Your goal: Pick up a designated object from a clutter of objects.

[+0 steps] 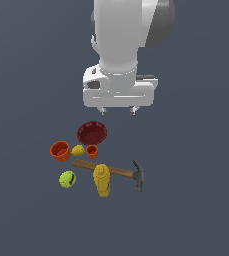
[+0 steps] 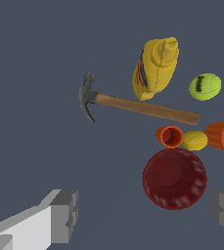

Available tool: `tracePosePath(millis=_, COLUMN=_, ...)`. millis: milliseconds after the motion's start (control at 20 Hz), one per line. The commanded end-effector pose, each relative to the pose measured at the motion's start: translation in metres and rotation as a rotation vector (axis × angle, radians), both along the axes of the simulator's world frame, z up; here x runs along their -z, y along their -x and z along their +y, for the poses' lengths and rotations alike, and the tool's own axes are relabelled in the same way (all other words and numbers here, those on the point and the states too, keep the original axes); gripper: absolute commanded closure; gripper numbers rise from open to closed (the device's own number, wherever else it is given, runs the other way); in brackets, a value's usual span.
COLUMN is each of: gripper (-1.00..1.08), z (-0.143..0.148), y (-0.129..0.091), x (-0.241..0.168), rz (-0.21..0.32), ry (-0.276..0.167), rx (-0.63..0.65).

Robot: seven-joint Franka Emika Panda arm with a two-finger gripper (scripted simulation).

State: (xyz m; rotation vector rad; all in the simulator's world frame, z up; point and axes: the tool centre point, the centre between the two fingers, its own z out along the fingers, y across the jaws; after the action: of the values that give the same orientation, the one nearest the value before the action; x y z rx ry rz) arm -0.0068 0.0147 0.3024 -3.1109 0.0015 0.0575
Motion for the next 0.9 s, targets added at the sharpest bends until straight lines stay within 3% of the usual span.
tracePosePath(millis=0, gripper=-0.92, z=0.0, y=0.0, x=0.0, rz=0.0, ry=0.0, rx=0.0)
tracePosePath(millis=850, gripper=-0.92, z=0.001, y=-0.008, x=-0.01, rz=-0.032, ry=0.001, rx=-0.043)
